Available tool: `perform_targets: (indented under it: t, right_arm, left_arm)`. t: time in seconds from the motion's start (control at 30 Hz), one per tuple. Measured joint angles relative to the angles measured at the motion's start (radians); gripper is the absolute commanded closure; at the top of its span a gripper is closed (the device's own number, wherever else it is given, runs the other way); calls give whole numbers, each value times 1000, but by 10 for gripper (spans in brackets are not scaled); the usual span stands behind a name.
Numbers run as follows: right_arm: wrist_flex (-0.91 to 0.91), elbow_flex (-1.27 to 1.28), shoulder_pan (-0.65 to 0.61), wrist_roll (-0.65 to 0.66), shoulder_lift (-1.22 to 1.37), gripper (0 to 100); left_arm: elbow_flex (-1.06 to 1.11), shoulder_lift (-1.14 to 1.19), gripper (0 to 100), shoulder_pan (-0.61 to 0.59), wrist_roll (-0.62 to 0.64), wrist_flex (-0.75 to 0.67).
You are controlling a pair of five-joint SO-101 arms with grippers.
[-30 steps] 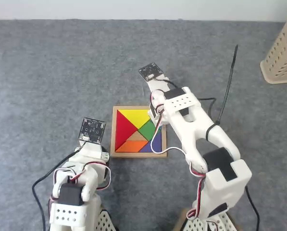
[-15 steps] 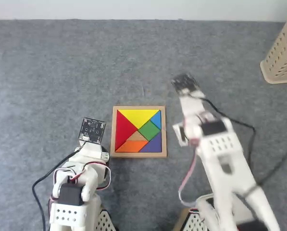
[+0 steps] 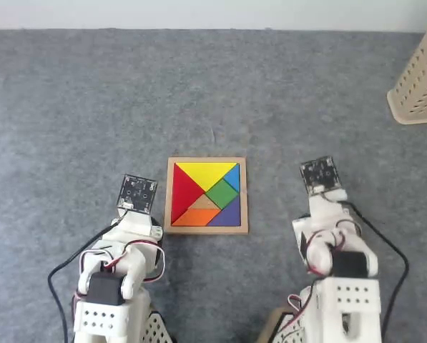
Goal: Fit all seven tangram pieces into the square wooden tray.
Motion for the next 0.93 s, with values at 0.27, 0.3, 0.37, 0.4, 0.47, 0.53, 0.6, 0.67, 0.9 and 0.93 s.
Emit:
perform_targets:
  t: [0.27,0.3,0.37,0.4,0.47,0.53,0.6,0.67,0.9,0.93]
  right_arm:
    - [31,124,5,3,-189,989]
    - [43,132,5,3,-209,989]
    - [58,155,5,3,-247,989]
    - [60,176,5,3,-267,989]
    - [61,232,5,5,-308,989]
    - [69,233,5,6,-351,989]
    - [98,233,31,6,-374,989]
    - [117,233,48,6,-407,989]
    - [132,233,49,6,-419,989]
    - [132,233,49,6,-419,989]
  left_arm:
    - [0,0,988,0,0,0]
    - [0,0,988,0,0,0]
    - [0,0,988,0,0,0]
    - [0,0,988,0,0,0]
    - [0,0,988,0,0,0]
    - [0,0,988,0,0,0]
    - [0,0,988,0,0,0]
    - [0,0,988,0,0,0]
    - [0,0,988,0,0,0]
    - [0,0,988,0,0,0]
